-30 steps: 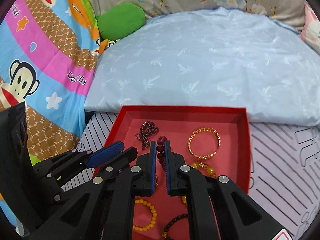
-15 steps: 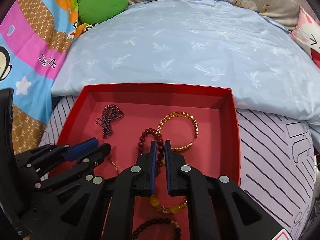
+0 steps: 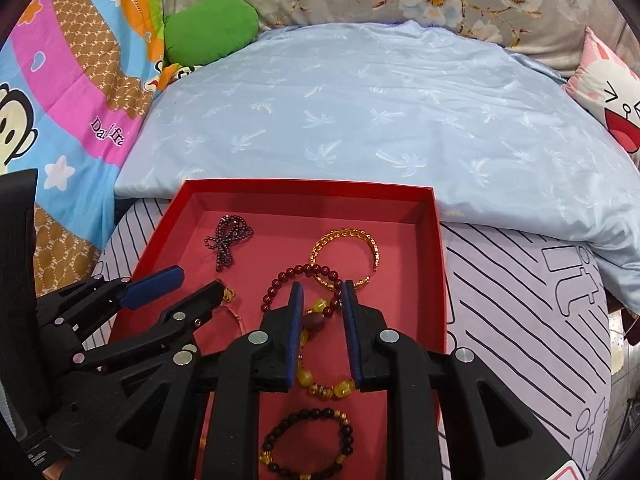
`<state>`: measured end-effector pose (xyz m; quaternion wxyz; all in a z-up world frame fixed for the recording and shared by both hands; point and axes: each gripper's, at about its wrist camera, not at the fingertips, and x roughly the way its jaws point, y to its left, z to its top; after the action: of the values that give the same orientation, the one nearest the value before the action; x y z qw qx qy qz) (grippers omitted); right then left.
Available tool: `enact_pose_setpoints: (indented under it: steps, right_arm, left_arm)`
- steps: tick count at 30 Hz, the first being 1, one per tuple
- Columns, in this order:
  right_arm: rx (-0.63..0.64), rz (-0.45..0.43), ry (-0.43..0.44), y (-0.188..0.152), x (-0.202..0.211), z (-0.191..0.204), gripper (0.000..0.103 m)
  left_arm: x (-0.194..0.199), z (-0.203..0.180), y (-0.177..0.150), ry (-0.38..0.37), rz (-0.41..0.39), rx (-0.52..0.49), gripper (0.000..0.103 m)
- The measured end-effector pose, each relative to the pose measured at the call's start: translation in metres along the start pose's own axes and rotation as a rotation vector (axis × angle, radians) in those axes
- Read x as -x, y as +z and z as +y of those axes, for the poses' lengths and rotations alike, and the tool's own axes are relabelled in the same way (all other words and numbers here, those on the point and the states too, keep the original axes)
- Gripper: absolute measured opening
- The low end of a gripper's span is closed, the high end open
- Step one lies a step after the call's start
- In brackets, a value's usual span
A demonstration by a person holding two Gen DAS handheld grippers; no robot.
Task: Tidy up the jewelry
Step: 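Open both tools to release the red bracelet and ring into the tray, then withdraw both tools from the tray toward the gold hoop earrings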
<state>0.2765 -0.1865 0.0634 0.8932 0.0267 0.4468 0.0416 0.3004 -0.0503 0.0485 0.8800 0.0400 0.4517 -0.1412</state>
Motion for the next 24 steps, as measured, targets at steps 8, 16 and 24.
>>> enact_pose_setpoints:
  steps: [8, 16, 24]
  right_arm:
    - [-0.003, -0.042, 0.015, -0.019, 0.042, 0.007, 0.025]
    - [0.004, -0.085, 0.014, -0.051, 0.086, 0.017, 0.03]
    - [-0.021, -0.084, 0.022, -0.088, 0.112, 0.012, 0.038]
  left_arm:
    - [0.044, -0.007, -0.017, 0.007, -0.046, 0.014, 0.035]
    - [0.084, -0.015, -0.041, 0.026, -0.076, 0.021, 0.041]
    - [0.107, -0.024, -0.069, 0.02, -0.081, 0.029, 0.048]
